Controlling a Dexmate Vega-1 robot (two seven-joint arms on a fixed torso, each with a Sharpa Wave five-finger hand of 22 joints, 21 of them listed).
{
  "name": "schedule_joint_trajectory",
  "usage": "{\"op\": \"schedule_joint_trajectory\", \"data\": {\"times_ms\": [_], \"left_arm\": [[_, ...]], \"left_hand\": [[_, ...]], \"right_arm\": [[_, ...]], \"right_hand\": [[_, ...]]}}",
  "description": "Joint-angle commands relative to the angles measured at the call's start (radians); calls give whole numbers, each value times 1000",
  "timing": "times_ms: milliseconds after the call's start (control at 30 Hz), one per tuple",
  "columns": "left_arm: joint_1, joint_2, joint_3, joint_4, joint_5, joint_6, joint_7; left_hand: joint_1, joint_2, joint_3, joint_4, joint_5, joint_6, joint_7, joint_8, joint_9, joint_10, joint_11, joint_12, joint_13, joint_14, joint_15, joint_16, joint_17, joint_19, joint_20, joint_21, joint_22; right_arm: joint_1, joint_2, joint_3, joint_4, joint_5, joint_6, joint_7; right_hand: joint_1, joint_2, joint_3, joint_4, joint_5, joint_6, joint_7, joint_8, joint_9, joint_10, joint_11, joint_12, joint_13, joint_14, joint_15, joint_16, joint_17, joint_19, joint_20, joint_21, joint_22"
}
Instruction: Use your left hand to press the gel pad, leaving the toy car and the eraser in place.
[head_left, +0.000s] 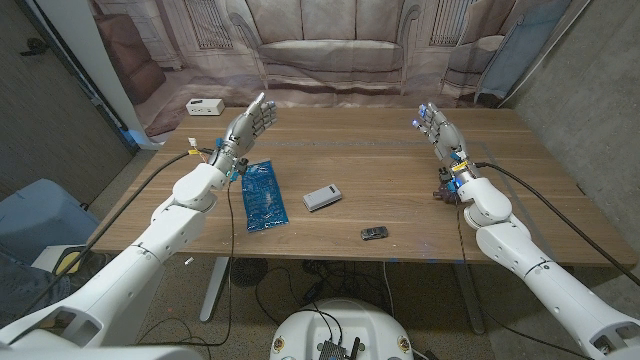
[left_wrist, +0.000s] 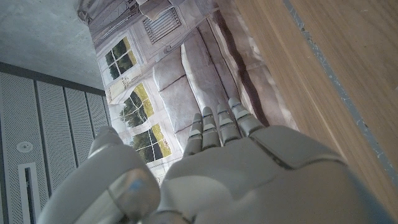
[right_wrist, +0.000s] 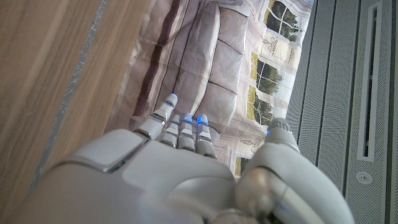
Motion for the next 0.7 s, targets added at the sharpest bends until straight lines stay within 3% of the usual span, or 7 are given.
{"op": "schedule_joint_trajectory", "data": {"times_ms": [33,333,700], "left_arm": [[-48,-33,23,75,-41,9,-39],[-62,-61,33,111,-52,20,-23],[-67,-71,41,117,-48,22,-15]], "left_hand": [[-13,1,-7,-2,-1,-8,-4,6,0,-9,-2,0,2,-8,2,2,3,-8,1,6,2],[-16,2,-8,-1,0,-30,-6,3,-1,-19,1,1,2,-20,1,3,3,-21,11,7,2],[-17,6,-9,-1,1,-45,6,7,-1,-34,3,3,2,-38,5,4,3,-37,-16,7,2]], "right_arm": [[21,-8,-8,37,41,-27,54],[19,1,-5,63,59,-26,60],[43,19,-10,108,66,-9,82]], "right_hand": [[-9,-12,-10,4,-2,-13,8,-5,1,-20,6,-5,3,-18,7,-10,3,-13,3,-5,3],[-25,-27,-21,9,-2,-12,13,-2,1,-34,11,-7,3,-34,12,-14,5,-31,6,-9,3],[-34,-29,-26,13,-1,-13,18,-2,0,-36,12,-7,3,-38,10,-14,6,-34,5,-8,3]]}}
